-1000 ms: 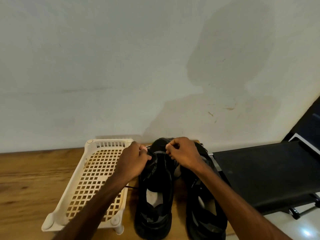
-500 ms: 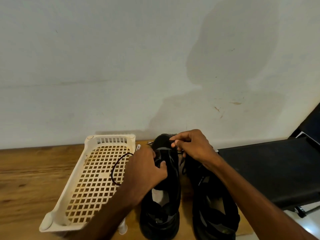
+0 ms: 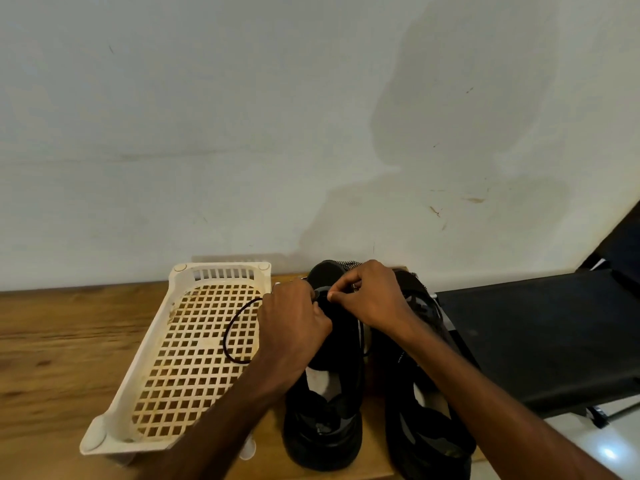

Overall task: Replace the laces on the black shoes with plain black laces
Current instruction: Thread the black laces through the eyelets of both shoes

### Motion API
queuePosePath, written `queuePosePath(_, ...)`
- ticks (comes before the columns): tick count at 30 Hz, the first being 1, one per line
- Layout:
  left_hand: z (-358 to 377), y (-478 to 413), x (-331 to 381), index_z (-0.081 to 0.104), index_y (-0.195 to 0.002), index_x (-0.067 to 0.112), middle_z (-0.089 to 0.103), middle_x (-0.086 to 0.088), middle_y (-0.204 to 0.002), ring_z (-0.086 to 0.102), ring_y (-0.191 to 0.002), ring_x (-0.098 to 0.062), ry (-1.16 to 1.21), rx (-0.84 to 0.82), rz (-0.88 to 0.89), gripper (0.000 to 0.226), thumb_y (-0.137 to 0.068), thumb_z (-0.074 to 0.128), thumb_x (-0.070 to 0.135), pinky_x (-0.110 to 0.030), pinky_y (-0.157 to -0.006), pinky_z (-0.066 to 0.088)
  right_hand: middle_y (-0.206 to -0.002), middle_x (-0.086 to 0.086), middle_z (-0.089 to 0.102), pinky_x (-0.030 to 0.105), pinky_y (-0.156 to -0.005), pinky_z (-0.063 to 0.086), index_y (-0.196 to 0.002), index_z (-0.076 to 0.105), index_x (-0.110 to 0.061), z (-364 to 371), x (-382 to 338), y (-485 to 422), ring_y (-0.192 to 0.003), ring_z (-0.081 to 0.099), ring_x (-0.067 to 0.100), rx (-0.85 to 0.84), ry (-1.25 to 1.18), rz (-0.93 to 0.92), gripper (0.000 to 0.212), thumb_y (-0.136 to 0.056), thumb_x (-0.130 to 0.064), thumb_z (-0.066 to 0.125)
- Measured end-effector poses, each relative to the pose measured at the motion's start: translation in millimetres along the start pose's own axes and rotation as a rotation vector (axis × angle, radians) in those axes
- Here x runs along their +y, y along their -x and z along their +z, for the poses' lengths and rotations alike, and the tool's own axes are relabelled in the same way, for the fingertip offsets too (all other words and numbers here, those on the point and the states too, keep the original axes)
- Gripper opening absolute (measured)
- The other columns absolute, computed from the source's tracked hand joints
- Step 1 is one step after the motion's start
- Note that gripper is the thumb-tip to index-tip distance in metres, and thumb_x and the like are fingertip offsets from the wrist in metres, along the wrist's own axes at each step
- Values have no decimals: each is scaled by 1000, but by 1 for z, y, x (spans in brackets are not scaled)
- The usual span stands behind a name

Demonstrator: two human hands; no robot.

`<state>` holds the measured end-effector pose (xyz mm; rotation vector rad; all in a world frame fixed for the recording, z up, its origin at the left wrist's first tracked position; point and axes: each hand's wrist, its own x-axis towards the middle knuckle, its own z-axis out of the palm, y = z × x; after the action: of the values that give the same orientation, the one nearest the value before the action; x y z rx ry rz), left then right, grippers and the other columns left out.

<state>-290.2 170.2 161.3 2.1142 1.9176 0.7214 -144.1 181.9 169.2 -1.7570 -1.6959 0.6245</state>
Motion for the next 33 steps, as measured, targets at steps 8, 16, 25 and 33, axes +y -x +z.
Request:
queuePosePath(8, -5, -3, -4, 77, -98, 21, 74, 2, -95, 69, -90, -18, 117, -42, -52, 15, -88, 67, 28, -41, -91, 54, -76, -4, 75, -1, -60, 38, -82, 84, -15, 21, -4, 3, -67, 58, -11, 73, -73, 100, 5, -80, -10, 81)
queuePosePath(16, -2, -2, -8, 80, -90, 23, 76, 6, -87, 69, -82, -10, 187, -10, -17, 12, -87, 69, 29, -33, -85, 55, -86, 0, 78, -2, -50, 34, -85, 84, -15, 32, 0, 7, -60, 43, -17, 147, -98, 119, 7, -82, -11, 80)
queuePosePath(25, -6, -14, -24, 81, -86, 22, 76, 10, -81, 65, -52, 0, 380, -126, -14, 9, -89, 75, 17, -15, -60, 52, -116, 3, 71, 9, -57, 31, -95, 82, -9, 31, 0, 6, -70, 41, -10, 30, -175, 215, 15, -88, -1, 73)
queuePosePath(33, 9, -15, -24, 61, -77, 30, 68, 9, -82, 61, -73, 0, 348, -112, 15, 24, -96, 65, 16, -14, -62, 41, -118, 8, 72, -1, -52, 31, -100, 81, -10, 15, 0, 3, -110, 66, 18, -82, 113, 33, 23, -80, 0, 74)
